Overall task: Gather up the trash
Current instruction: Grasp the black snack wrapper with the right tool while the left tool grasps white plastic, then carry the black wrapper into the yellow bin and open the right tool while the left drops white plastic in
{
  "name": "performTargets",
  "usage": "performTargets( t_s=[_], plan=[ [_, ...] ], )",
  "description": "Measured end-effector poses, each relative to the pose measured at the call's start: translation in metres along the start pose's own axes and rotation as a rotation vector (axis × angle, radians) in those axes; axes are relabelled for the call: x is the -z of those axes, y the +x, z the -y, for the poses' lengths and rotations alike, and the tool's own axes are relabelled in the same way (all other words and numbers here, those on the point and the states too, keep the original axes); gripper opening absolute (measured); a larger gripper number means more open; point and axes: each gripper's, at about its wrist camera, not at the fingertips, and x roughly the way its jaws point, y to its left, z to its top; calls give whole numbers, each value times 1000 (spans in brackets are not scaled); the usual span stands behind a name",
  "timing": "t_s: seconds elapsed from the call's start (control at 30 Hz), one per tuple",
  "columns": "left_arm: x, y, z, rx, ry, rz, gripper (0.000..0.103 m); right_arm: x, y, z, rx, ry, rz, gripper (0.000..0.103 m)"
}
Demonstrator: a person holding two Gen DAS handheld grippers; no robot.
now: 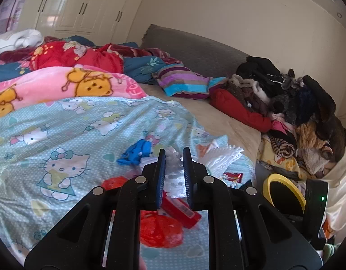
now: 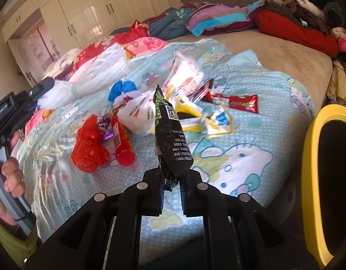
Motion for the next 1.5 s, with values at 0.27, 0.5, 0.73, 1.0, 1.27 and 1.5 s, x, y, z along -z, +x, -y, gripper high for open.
performTargets(
  t_s=[0.27, 0.5, 0.73, 1.0, 1.27, 1.5],
  plan=[
    [4, -3, 33, 42, 56, -5, 10, -11, -29, 30, 32, 74, 72, 11],
    [11, -1, 62, 79, 99, -23, 10, -18, -53, 61, 82, 136, 130, 11],
    [16, 2, 88, 115, 140, -34, 10, -21, -79, 92, 140, 198, 187, 11],
    [21, 7, 115, 147, 180, -44, 10, -17, -100, 131, 213, 269, 207, 11],
    [28, 15, 138, 175, 213, -64, 10, -7, -112, 168, 261, 323, 189, 11],
    [36, 22, 160, 202, 254, -84, 10, -3, -117, 188, 277, 354, 179, 11]
  ],
)
